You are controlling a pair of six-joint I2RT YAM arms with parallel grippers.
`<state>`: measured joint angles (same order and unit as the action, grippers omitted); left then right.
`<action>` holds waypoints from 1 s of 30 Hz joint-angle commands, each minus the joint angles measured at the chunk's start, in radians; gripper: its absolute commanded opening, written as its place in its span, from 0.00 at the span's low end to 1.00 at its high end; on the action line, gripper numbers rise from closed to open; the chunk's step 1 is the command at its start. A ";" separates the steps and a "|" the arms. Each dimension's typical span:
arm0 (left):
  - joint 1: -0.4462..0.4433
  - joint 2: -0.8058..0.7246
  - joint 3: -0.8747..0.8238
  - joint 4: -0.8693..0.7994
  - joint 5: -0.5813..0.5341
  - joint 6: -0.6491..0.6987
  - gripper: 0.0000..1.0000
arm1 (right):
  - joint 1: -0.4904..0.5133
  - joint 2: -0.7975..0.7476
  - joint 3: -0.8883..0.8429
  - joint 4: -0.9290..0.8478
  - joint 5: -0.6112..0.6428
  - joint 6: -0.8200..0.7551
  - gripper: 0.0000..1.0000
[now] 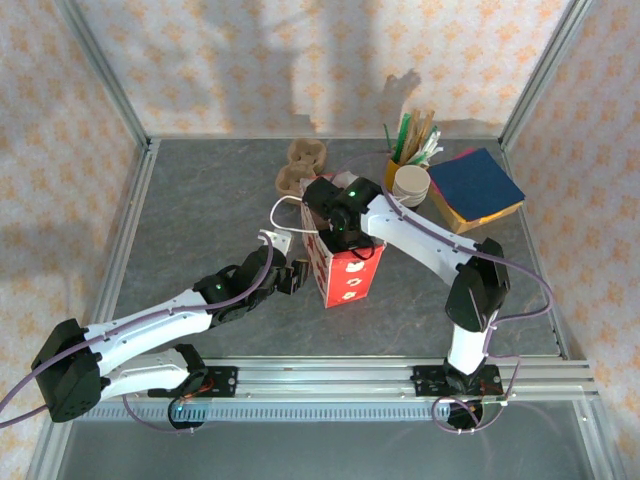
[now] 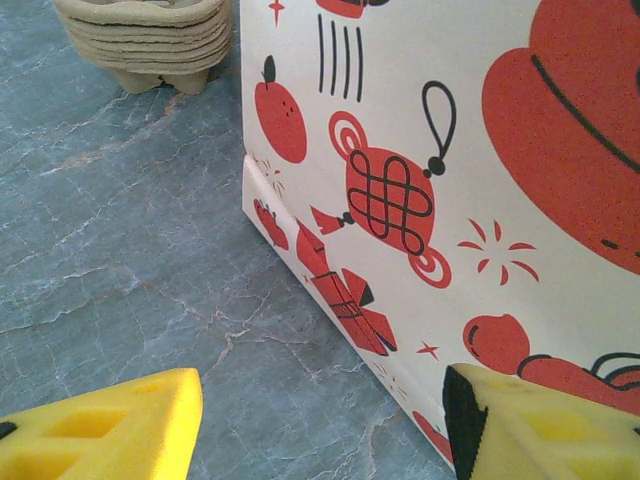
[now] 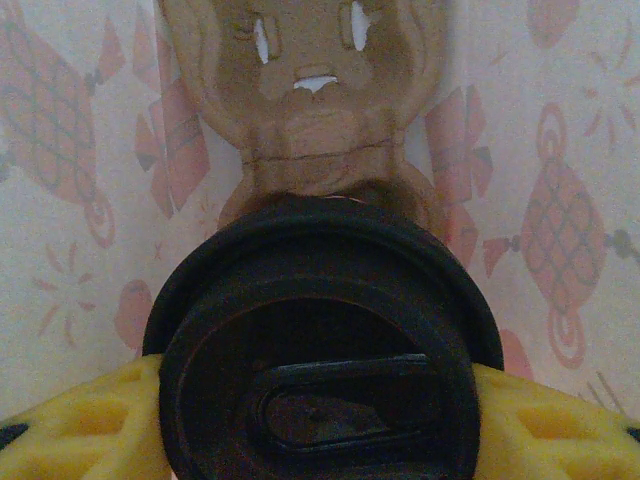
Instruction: Pack the takeout coffee
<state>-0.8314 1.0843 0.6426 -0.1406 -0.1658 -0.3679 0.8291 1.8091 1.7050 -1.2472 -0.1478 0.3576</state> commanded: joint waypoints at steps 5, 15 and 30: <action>-0.005 -0.006 -0.001 0.018 -0.027 0.002 0.67 | -0.008 -0.016 -0.014 0.009 -0.004 -0.012 0.45; -0.005 -0.008 -0.006 0.019 -0.028 0.000 0.67 | -0.012 -0.007 -0.031 0.017 -0.014 -0.018 0.46; -0.005 -0.003 -0.006 0.022 -0.027 0.001 0.67 | -0.012 0.010 -0.034 0.020 -0.021 -0.023 0.46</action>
<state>-0.8314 1.0843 0.6422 -0.1406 -0.1658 -0.3679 0.8215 1.8095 1.6791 -1.2221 -0.1738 0.3447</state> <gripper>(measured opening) 0.670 0.583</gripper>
